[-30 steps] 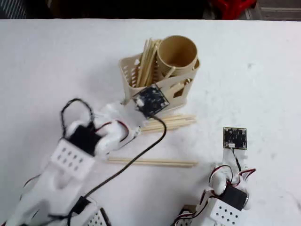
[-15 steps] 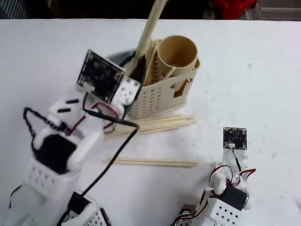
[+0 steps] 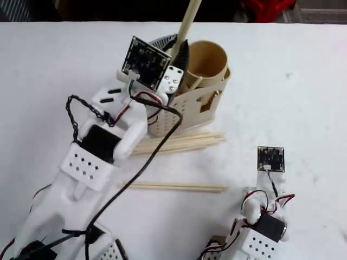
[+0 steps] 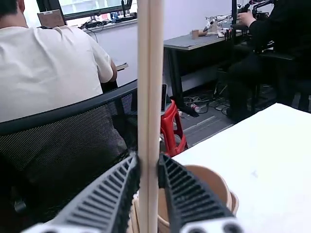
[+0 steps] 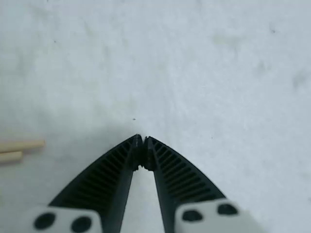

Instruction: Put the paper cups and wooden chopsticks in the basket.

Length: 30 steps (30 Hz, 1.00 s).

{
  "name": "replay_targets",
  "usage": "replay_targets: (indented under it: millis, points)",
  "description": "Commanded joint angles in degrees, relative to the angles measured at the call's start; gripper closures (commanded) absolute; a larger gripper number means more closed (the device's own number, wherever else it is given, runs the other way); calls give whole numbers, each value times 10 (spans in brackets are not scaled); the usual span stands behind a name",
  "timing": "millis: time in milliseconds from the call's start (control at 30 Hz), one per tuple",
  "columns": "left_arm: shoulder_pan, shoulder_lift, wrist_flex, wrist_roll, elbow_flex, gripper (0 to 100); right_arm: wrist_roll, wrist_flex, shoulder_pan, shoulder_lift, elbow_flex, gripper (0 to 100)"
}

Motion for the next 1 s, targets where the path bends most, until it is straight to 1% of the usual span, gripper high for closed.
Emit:
replay_targets:
  millis: [0,200,400,967]
  points:
    - [-7,0,-13,6,-4,937,-4,1,3,-10,5,981]
    - [-8,0,16,6,-4,924,-4,1,3,-10,5,981]
    - [-28,0,16,6,-4,924,-4,1,3,-10,5,981]
    - [-28,0,27,6,-4,920,-4,1,3,-10,5,981]
